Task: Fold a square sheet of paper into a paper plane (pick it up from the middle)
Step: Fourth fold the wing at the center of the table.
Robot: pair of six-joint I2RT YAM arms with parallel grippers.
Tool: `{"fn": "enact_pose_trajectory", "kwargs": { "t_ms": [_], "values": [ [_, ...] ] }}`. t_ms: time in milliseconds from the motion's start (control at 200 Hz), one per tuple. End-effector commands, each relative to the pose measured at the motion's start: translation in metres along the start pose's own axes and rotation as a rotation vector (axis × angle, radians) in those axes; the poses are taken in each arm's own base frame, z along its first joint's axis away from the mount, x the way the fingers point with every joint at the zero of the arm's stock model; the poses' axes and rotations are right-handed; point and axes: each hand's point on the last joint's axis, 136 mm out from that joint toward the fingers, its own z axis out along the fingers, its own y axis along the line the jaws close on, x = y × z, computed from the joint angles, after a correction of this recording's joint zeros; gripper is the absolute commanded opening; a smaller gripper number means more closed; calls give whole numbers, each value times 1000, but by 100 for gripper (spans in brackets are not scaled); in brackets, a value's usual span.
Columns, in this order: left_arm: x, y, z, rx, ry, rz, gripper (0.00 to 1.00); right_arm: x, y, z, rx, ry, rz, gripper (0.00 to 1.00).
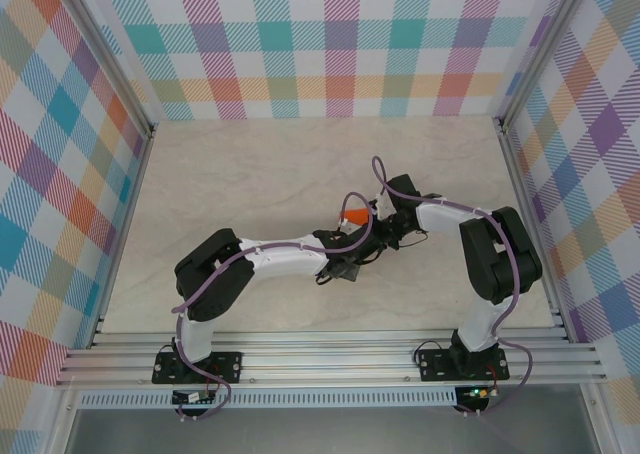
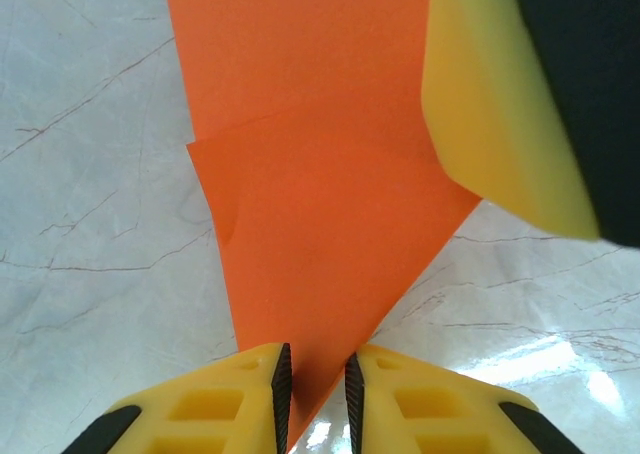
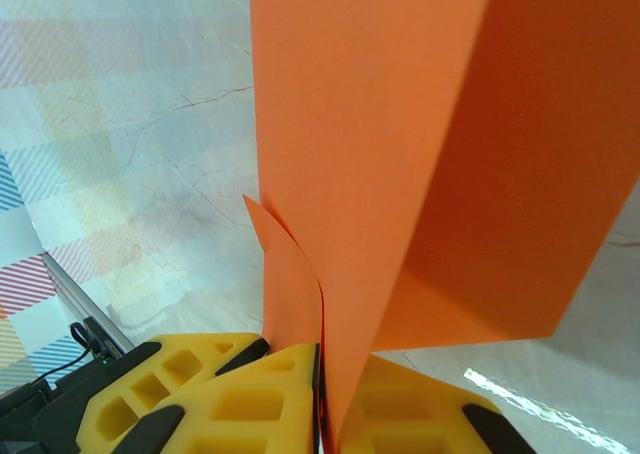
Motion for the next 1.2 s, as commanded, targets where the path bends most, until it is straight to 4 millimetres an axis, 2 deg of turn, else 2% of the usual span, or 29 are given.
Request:
{"fn": "enact_pose_trajectory", "kwargs": {
  "t_ms": [0, 310, 495, 715, 820, 970, 1200],
  "values": [
    [8, 8, -1, -37, 4, 5, 21, -2, 12, -7, -15, -5, -19, 11],
    [7, 10, -2, -31, -8, -18, 7, -2, 16, -9, -24, -8, -26, 12],
    [5, 13, -4, 30, -23, -71, 3, -3, 20, -13, -29, -15, -39, 14],
    [-4, 8, -11, 219, -36, -131, 2, -3, 27, -22, -29, -35, -71, 23],
    [-11, 4, -15, 310, -46, -165, 1, -4, 30, -25, -32, -39, -76, 36],
    [-11, 5, -13, 398, -30, -208, 1, -4, 34, -26, -53, -40, -82, 42],
    [-8, 9, -8, 416, -12, -225, 1, -2, 45, -20, -87, -8, -91, 48]
  ]
}}
